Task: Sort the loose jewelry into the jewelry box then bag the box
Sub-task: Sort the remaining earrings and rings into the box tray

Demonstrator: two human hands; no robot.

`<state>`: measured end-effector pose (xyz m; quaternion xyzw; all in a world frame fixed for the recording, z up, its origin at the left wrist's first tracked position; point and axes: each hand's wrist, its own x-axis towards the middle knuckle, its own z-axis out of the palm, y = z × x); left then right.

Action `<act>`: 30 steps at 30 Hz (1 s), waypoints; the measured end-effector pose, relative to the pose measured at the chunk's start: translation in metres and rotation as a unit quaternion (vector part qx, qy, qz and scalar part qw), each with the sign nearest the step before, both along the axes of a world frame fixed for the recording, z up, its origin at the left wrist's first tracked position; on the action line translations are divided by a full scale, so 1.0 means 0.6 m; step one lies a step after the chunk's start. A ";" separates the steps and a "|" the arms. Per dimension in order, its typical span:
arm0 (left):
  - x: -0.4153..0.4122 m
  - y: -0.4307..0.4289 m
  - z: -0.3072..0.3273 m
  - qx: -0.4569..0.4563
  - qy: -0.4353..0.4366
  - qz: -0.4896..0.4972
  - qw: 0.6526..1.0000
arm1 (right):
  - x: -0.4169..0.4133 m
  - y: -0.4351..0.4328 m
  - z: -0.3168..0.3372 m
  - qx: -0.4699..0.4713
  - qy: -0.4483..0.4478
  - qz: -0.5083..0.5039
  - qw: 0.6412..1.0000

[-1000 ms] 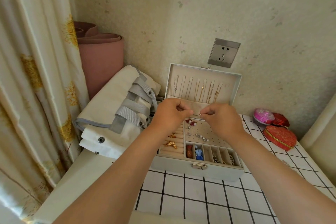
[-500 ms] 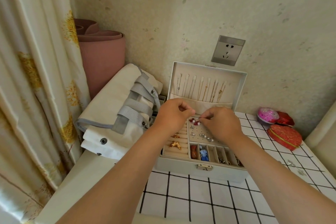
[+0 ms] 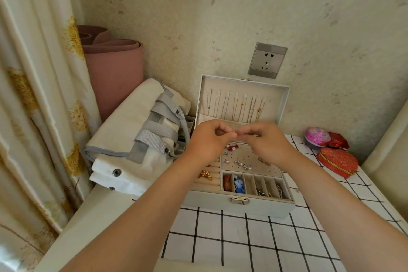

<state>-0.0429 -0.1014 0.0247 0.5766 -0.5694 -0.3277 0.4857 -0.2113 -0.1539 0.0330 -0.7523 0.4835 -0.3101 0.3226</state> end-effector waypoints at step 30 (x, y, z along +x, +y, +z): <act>-0.022 0.010 0.012 0.017 0.075 0.013 0.997 | 0.000 0.031 0.021 0.040 -0.142 -0.011 0.989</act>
